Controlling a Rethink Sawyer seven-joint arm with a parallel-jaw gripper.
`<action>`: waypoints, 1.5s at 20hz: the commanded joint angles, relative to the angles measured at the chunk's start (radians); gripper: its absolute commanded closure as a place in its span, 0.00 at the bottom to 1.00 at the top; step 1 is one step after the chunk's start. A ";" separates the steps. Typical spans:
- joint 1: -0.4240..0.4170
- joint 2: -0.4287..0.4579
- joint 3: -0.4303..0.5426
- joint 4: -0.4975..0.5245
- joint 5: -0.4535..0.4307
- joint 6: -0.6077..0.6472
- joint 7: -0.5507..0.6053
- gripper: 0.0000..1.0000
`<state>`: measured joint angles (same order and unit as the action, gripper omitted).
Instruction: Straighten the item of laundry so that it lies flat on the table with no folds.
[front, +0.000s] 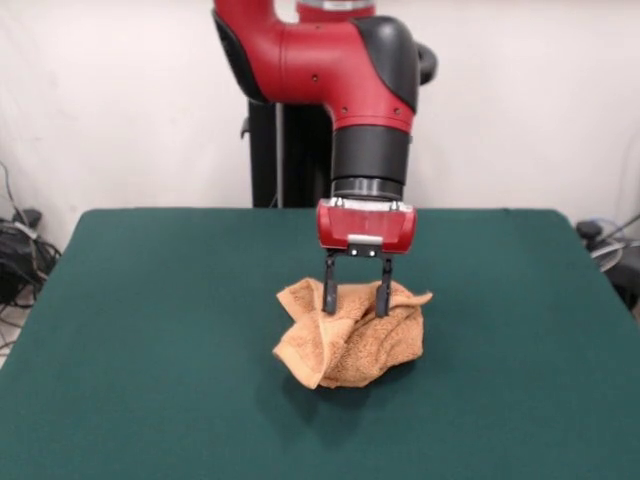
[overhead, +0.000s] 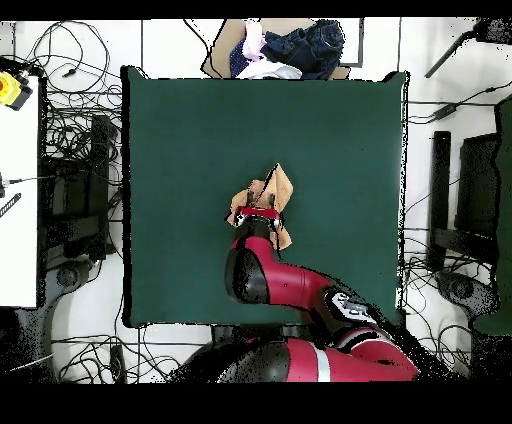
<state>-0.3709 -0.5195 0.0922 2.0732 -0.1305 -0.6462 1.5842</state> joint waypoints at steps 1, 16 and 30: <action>-0.018 -0.033 0.098 -0.055 -0.033 0.068 0.223 0.00; -0.065 -0.084 0.132 -0.036 -0.069 0.130 0.210 0.00; -0.080 0.008 0.138 -0.105 -0.097 0.094 0.193 0.00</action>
<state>-0.4439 -0.5924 0.1477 2.0657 -0.1886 -0.6361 1.5842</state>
